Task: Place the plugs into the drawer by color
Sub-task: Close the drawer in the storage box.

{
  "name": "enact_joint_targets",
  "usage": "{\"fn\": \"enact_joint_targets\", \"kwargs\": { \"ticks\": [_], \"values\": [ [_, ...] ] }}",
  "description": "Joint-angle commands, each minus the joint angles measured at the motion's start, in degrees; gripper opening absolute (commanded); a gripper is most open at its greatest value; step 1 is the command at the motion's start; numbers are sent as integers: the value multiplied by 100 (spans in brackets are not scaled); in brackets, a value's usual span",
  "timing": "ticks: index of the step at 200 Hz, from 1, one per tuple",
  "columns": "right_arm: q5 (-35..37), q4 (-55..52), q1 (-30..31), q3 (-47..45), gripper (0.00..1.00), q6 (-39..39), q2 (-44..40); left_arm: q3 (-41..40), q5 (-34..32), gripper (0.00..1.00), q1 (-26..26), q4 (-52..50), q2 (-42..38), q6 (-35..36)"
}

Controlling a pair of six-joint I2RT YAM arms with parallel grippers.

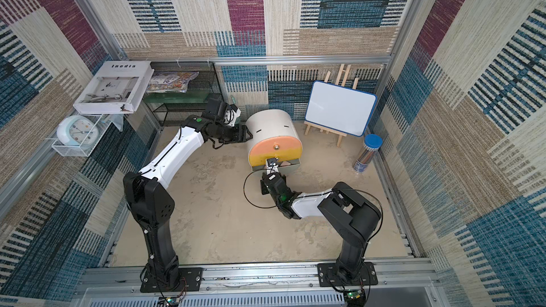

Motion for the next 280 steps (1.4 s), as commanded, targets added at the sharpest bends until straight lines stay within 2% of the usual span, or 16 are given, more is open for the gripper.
{"fn": "enact_joint_targets", "kwargs": {
  "ticks": [1, 148, 174, 193, 217, 237, 252, 255, 261, 267, 275, 280],
  "values": [
    [-37, 401, -65, 130, 37, -79, 97, -21, 16, 71, -8, -166, -34, 88],
    [-376, 986, -347, 364, 40, -254, 306, -205, 7, 71, -43, 16, -282, 27],
    [-787, 986, -348, 232, 44, -208, -106, -232, 16, 71, -54, 67, -432, 18],
    [-1227, 720, -324, -46, 48, -144, -871, -400, 16, 71, -54, 143, -771, -49],
    [-1256, -82, -286, -446, 57, -410, -1932, -1181, -183, 72, -72, 548, -1745, 123],
    [-357, -1290, -300, -582, 64, -717, -2577, -2432, -869, 77, -72, 1145, -2865, 401],
    [606, -1690, -363, -777, 78, -988, -2979, -3659, -1569, 89, -63, 1873, -3708, 733],
    [687, -1746, -403, -808, 79, -1098, -3056, -3914, -1635, 91, -63, 2030, -3857, 830],
    [665, -1910, -512, -812, 90, -1435, -3191, -4335, -1726, 94, -63, 2312, -4114, 1049],
    [710, -2058, -626, -824, 97, -1727, -3287, -4711, -1806, 94, -61, 2453, -4334, 1323],
    [942, -2174, -775, -886, 95, -2080, -3331, -5172, -2102, 90, -63, 2636, -4573, 1686],
    [1195, -2222, -806, -902, 96, -2352, -3337, -5452, -2424, 84, -63, 2767, -4680, 1769]
  ]
}}
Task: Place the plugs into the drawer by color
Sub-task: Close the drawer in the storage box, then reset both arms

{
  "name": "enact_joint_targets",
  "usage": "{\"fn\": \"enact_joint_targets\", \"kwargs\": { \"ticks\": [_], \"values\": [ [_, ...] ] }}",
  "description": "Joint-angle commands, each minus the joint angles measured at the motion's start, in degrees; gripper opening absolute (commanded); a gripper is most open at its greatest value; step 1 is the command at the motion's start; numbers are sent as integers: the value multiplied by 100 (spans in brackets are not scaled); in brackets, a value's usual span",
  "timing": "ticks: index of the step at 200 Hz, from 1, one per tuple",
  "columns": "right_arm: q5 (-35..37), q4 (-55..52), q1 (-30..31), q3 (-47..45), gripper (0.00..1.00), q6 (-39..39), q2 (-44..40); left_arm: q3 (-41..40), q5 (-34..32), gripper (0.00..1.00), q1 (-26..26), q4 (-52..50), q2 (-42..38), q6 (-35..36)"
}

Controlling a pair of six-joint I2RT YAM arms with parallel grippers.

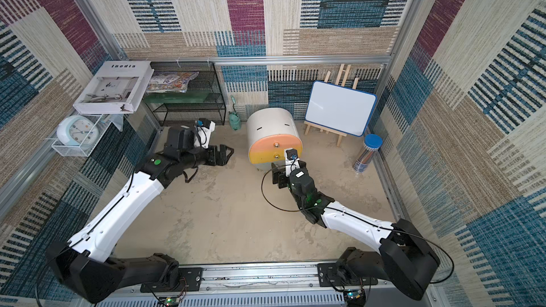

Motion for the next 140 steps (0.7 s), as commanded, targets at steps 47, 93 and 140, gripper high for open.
{"fn": "enact_joint_targets", "kwargs": {
  "ticks": [47, 93, 140],
  "values": [
    [919, 509, -1624, -883, 100, -1371, -365, -2623, -2441, 79, 330, 2448, -572, 1324],
    [352, 2549, -2697, -1854, 100, -1151, 371, -3477, -1412, 81, 1089, 3943, -151, 1577],
    [-1236, 4446, -3500, -2557, 100, -1188, 651, -4295, -772, 85, 1862, 6127, 731, 1419]
  ]
}}
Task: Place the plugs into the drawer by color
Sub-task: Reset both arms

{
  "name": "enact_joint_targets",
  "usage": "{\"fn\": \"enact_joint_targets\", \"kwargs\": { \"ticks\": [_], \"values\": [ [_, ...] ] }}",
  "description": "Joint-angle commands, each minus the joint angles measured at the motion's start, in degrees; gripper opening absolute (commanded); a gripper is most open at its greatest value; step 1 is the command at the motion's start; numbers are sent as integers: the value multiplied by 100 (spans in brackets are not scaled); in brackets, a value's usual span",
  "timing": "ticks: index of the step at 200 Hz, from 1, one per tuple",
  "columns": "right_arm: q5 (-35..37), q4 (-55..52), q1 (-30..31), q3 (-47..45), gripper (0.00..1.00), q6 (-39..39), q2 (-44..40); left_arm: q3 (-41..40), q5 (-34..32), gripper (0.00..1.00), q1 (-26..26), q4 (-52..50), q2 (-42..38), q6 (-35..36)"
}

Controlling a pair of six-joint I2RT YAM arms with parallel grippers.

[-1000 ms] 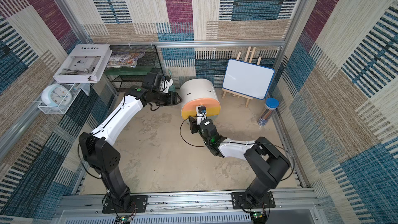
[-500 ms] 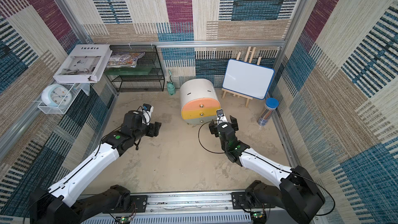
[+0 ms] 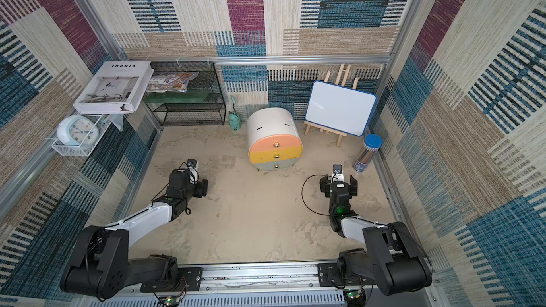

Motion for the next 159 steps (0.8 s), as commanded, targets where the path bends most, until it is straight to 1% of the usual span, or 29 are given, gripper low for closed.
{"fn": "enact_joint_targets", "kwargs": {
  "ticks": [1, 11, 13, 20, 32, 36, 47, 53, 60, 70, 79, 87, 99, 110, 118, 129, 159],
  "values": [
    [-940, 1707, -319, -133, 100, 68, 250, -244, 622, 85, 282, 1811, 136, 20],
    [-1034, 2206, -514, -164, 100, 218, 663, -304, 674, 86, 401, 1927, 177, 56],
    [-1047, 2269, -546, -158, 100, 260, 753, -345, 700, 86, 427, 2194, 211, 54],
    [-1160, 2492, -687, -124, 100, 389, 1120, -522, 835, 86, 519, 2660, 343, 37],
    [-1347, 3038, -799, -92, 99, 439, 1567, -565, 956, 84, 622, 2965, 584, -31],
    [-1442, 2881, -819, -41, 100, 436, 1533, -553, 1008, 84, 644, 3043, 691, -43],
    [-1779, 1771, -978, 314, 100, 523, 1320, -506, 1098, 84, 677, 3327, 1030, -28],
    [-2014, 1583, -1108, 424, 100, 592, 1343, -356, 1137, 85, 681, 3147, 1097, -18],
    [-2058, 1747, -1162, 387, 100, 632, 1388, -164, 1208, 90, 723, 2648, 1062, -37],
    [-2073, 1603, -1162, 433, 100, 622, 1359, -158, 1245, 100, 848, 2868, 1186, -195],
    [-2065, 1638, -1162, 416, 100, 618, 1368, -36, 1249, 99, 854, 2526, 1163, -194],
    [-2069, 1664, -1162, 390, 99, 603, 1333, -49, 1241, 99, 855, 2674, 1239, -202],
    [-2086, 1655, -1152, 374, 99, 558, 1304, 13, 1244, 99, 869, 2494, 1227, -210],
    [-2280, 1278, -1152, 516, 100, 400, 1259, 12, 1249, 99, 871, 2533, 1234, -215],
    [-2281, 1503, -1149, 438, 99, 416, 1282, 2, 1254, 99, 872, 2554, 1243, -219],
    [-2335, 1395, -1147, 475, 100, 381, 1266, -2, 1248, 99, 872, 2538, 1220, -213],
    [-2407, 1119, -1137, 701, 100, 353, 1417, -35, 1249, 99, 872, 2579, 1197, -215]
  ]
}}
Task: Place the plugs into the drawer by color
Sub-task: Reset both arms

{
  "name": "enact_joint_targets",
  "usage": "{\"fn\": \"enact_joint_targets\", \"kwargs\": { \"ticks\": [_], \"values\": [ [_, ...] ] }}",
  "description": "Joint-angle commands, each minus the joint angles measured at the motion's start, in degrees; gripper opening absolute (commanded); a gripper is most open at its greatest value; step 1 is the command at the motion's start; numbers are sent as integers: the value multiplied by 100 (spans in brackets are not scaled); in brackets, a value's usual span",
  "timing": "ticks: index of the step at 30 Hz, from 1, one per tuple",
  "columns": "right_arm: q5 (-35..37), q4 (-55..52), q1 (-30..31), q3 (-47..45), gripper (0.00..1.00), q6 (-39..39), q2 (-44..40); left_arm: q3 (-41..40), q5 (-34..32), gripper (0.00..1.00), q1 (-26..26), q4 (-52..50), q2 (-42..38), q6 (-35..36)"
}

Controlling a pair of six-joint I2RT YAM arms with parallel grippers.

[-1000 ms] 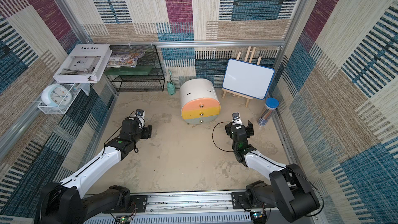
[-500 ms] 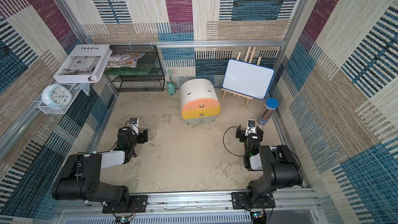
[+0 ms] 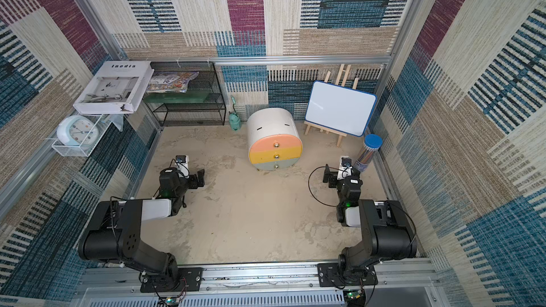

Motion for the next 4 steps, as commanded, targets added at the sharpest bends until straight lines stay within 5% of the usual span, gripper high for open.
{"fn": "enact_joint_targets", "kwargs": {
  "ticks": [1, 4],
  "values": [
    [-169, -191, 15, 111, 100, -72, 50, -10, 79, 99, 7, 82, -28, -51],
    [-177, 19, 0, -60, 99, -79, -69, -49, 78, 99, 7, 129, -59, -53]
  ]
}}
